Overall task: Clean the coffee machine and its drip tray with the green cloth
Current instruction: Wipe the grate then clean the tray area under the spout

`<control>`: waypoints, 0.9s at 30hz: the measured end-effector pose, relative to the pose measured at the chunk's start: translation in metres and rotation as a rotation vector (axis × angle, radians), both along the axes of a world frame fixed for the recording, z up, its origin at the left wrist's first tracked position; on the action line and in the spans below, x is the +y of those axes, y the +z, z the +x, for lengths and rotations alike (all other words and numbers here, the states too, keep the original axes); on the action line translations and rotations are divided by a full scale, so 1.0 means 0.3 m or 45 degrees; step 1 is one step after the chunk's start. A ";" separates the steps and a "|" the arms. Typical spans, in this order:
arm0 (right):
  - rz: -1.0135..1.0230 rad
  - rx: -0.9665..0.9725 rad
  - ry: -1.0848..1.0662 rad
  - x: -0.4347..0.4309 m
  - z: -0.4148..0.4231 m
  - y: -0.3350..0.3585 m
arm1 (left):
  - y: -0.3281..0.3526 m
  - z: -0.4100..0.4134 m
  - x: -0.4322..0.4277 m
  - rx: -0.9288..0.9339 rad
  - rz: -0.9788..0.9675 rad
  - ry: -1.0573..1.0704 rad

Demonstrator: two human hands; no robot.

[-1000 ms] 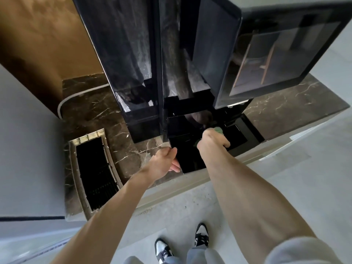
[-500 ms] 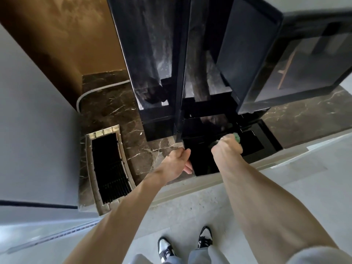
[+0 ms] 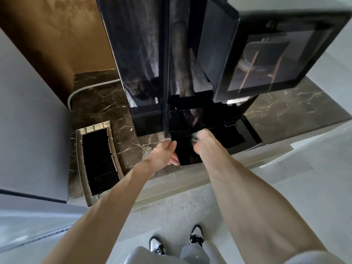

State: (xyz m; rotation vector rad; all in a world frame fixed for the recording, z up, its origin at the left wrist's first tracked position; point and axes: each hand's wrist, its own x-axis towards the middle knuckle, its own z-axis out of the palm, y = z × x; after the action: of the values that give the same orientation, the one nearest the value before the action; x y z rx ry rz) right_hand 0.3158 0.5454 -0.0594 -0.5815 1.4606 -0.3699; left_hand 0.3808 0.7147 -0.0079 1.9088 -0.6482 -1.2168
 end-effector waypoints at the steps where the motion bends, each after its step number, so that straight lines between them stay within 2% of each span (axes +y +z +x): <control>1: 0.012 -0.006 0.012 0.029 -0.005 0.079 | 0.003 -0.004 0.003 0.008 0.001 0.003; 2: -0.019 0.029 0.018 0.035 -0.017 0.128 | 0.007 -0.006 0.004 0.013 -0.001 0.006; 5: 0.003 -0.077 -0.124 0.053 -0.047 0.249 | 0.010 -0.014 0.007 0.008 0.000 0.016; 10: -0.045 -0.218 -0.055 0.067 -0.095 0.357 | 0.014 -0.016 0.006 -0.018 0.024 0.034; 16: 0.018 -0.325 -0.043 0.093 -0.194 0.389 | 0.024 -0.016 0.034 -0.155 0.056 0.047; 20: 0.078 -0.363 -0.029 0.090 -0.258 0.401 | 0.009 -0.008 0.067 -0.242 -0.041 0.239; 24: 0.075 -0.397 0.163 0.105 -0.282 0.438 | 0.060 -0.019 0.084 -0.349 -0.250 0.365; 27: 0.018 -0.534 0.354 0.145 -0.270 0.476 | 0.140 -0.037 0.074 -0.214 -0.349 0.335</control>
State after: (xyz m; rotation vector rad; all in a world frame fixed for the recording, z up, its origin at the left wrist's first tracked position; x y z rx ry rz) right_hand 0.2348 0.5887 0.0835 -0.6420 0.9653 -0.2434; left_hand 0.3698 0.7368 0.0340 1.8078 -0.5952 -0.7674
